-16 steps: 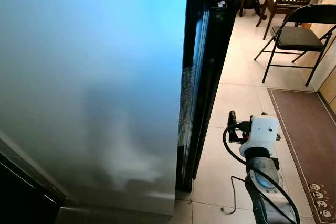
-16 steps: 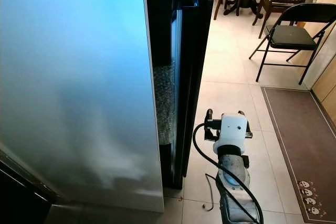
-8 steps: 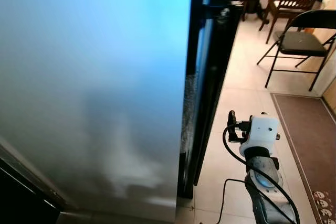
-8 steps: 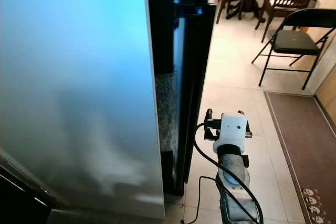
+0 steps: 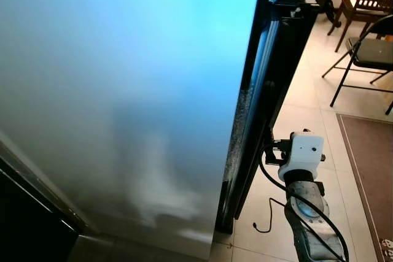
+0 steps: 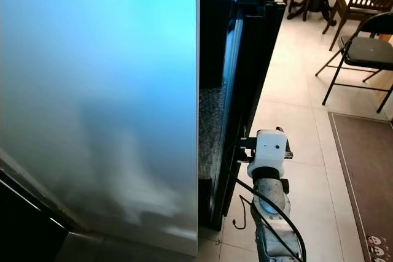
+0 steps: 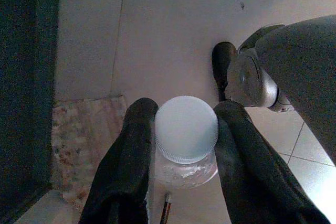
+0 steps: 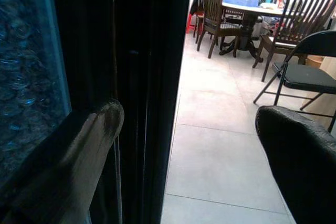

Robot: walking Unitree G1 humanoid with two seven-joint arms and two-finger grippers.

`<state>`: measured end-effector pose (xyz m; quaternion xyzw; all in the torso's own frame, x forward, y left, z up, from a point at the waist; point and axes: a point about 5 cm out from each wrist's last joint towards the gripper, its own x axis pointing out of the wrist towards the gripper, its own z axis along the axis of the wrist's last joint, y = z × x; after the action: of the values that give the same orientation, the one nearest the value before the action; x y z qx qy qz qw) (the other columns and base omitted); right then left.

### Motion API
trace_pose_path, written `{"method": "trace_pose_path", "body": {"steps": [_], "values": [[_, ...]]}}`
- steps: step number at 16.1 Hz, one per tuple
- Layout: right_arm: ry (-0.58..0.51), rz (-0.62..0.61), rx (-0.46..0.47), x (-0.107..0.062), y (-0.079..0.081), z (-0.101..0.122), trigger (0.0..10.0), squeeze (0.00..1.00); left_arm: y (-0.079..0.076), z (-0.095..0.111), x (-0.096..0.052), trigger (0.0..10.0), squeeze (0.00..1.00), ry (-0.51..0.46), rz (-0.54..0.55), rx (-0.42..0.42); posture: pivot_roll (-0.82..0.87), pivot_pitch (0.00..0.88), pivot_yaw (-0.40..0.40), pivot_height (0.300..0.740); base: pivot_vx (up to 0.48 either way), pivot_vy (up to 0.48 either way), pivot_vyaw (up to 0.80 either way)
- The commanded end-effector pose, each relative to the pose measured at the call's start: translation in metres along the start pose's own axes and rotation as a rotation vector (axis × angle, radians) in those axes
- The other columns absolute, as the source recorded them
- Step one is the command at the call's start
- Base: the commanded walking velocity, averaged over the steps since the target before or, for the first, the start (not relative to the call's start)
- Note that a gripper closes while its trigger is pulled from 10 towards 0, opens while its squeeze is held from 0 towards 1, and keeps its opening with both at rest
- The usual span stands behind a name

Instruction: Restocking fridge

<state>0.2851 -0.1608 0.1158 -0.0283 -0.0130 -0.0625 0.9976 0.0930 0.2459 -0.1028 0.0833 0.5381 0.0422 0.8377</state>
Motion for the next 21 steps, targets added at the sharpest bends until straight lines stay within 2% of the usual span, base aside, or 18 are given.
{"method": "trace_pose_path", "body": {"steps": [1,8,10,13,21], "values": [[0.01,0.001,0.006,-0.0011,0.0005,-0.002,10.0,0.0,-0.0001,-0.0035,-0.0006,10.0,0.0,0.012,-0.002,-0.004,-0.06,0.0,0.008,0.74,0.0,0.0,0.0],[0.007,0.047,-0.018,0.0047,-0.0032,0.0002,10.0,0.0,-0.0008,-0.0033,-0.0004,10.0,0.0,0.016,-0.004,-0.008,-0.06,0.0,0.004,0.74,0.0,0.0,0.0],[0.022,0.124,-0.049,0.0013,0.0043,-0.0027,10.0,0.0,-0.0011,-0.003,-0.0003,10.0,0.0,0.017,-0.006,-0.007,-0.06,0.0,0.004,0.74,0.247,0.0,0.0],[0.061,0.196,-0.073,0.0026,0.0016,-0.0088,10.0,0.0,-0.0014,-0.0024,-0.0002,10.0,0.0,0.015,-0.008,-0.007,-0.06,0.0,0.005,0.74,0.247,0.0,0.0],[0.065,0.232,-0.077,0.0048,0.0015,-0.0085,10.0,0.0,-0.0008,-0.0017,0.0,10.0,0.0,0.014,-0.006,-0.006,-0.06,0.0,0.007,0.74,0.247,0.0,0.0]]}}
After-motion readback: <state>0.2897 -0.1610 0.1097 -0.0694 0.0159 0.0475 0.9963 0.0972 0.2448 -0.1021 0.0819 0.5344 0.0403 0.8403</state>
